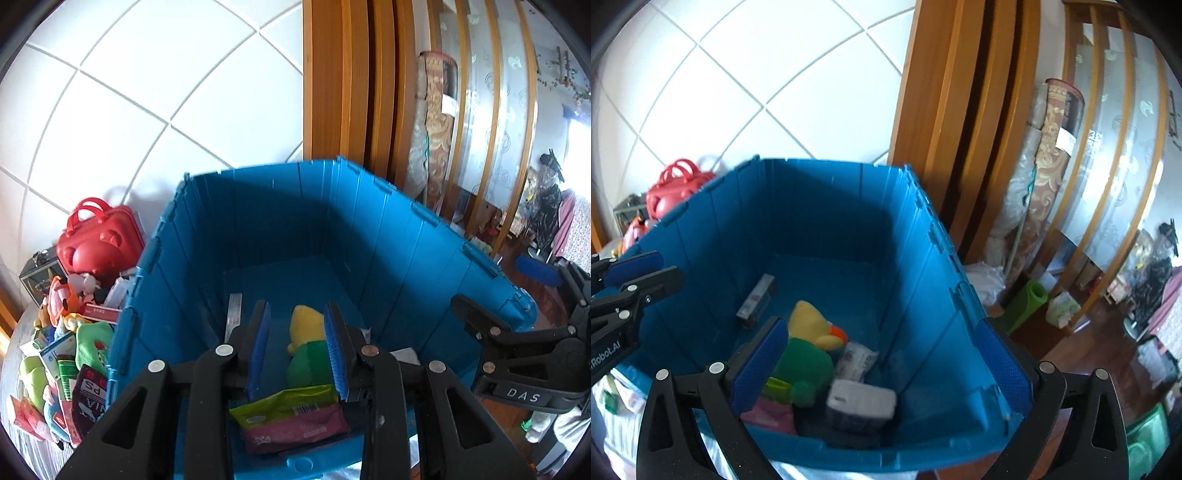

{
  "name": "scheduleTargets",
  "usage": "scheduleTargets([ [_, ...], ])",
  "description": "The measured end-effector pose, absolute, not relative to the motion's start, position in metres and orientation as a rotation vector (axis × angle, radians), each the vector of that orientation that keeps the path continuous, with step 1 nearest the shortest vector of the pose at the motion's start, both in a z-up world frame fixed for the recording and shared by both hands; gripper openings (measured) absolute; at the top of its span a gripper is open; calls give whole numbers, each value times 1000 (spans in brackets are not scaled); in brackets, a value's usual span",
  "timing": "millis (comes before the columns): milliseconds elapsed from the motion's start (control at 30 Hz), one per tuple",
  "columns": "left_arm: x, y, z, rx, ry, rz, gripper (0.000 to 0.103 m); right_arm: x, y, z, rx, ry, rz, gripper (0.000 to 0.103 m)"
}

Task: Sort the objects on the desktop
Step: 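Open both grippers to drop the pad pack and tissue pack into the crate, then move both grippers back from the crate to the pile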

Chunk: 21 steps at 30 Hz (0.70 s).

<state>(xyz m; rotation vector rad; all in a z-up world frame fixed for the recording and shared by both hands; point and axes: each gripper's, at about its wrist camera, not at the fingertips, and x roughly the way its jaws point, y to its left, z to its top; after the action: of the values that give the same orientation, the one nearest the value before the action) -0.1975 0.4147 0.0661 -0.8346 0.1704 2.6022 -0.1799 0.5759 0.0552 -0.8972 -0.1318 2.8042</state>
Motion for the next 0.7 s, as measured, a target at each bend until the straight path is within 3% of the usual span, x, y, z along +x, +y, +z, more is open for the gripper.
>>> scheduleTargets([
  [533,-148,317,87,-567,36,2872,30,-146,515,57,-664,-48,3090,103],
  [567,-147,307,87,-569,29,2897,34,-149,507,58,-662,-53,3116,103],
  [667,-143,275,83,-573,3,2985,60,-153,478,60,-638,-71,3193,103],
  [700,-141,263,82,-570,-9,3016,63,-154,466,60,-635,-79,3219,103],
])
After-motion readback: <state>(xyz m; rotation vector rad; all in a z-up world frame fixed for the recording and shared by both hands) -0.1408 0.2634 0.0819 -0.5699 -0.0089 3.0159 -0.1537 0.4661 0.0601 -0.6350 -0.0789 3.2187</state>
